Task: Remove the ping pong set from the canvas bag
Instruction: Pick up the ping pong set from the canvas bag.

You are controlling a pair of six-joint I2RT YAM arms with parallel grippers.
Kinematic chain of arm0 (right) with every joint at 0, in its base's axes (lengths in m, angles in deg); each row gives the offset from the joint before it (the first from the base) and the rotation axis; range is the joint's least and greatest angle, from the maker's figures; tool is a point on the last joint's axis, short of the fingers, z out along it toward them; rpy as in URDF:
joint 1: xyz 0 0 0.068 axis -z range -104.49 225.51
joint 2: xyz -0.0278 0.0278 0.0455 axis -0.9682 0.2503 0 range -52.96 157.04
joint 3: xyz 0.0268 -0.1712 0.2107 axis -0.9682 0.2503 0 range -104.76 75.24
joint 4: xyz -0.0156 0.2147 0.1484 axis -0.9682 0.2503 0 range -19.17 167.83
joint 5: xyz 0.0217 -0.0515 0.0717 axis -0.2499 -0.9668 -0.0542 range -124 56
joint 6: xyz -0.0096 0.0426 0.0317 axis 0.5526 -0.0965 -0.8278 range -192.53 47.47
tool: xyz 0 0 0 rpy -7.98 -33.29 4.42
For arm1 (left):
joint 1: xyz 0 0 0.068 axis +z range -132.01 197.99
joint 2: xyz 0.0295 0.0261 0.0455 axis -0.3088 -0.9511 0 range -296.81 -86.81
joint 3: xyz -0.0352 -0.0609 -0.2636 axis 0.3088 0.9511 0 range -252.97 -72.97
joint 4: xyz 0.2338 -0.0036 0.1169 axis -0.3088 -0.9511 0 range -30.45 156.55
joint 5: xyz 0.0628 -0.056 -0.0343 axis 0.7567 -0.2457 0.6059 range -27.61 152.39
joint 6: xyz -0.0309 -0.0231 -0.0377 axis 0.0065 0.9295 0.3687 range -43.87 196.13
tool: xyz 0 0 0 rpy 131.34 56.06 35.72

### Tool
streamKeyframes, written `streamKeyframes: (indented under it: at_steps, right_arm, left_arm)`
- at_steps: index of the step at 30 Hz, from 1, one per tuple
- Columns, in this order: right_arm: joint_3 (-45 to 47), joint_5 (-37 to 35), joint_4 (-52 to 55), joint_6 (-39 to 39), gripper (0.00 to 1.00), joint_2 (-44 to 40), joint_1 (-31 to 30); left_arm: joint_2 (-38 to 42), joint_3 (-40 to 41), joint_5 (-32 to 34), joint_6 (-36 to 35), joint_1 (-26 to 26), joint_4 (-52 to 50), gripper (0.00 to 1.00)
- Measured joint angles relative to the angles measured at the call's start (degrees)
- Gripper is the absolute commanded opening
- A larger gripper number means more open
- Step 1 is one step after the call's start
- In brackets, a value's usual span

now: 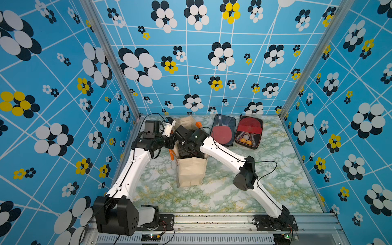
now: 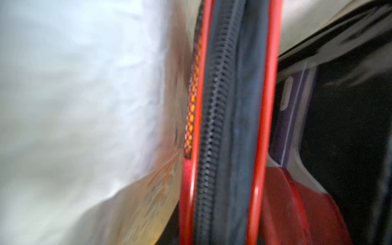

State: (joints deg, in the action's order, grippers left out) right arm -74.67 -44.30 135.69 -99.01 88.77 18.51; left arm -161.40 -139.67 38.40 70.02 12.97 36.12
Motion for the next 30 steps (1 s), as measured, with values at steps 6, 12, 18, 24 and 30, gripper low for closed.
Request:
streamKeyframes:
  at_steps: [6, 12, 18, 24, 30]
  right_arm:
    - [-0.26, -2.43, -0.15, -0.61, 0.00, -0.09, -0.13]
    - [-1.36, -4.15, -0.07, -0.57, 0.00, -0.68, -0.17]
    - [-1.88, -6.08, -0.44, 0.02, 0.00, -2.86, -0.17]
    - [-3.48, -8.33, -0.96, 1.31, 0.00, -5.46, -0.15]
    - [-6.91, -9.73, -1.66, 2.12, 0.00, -6.47, -0.15]
  left_arm:
    - [0.00, 0.00, 0.00, 0.00, 0.00, -0.04, 0.00]
    - [0.00, 0.00, 0.02, -0.15, 0.00, 0.02, 0.00]
    - [0.00, 0.00, 0.02, -0.52, 0.00, 0.04, 0.00]
    - [0.02, 0.00, 0.02, -0.57, 0.00, 0.04, 0.00]
    - [0.02, 0.00, 0.02, -0.57, 0.00, 0.02, 0.00]
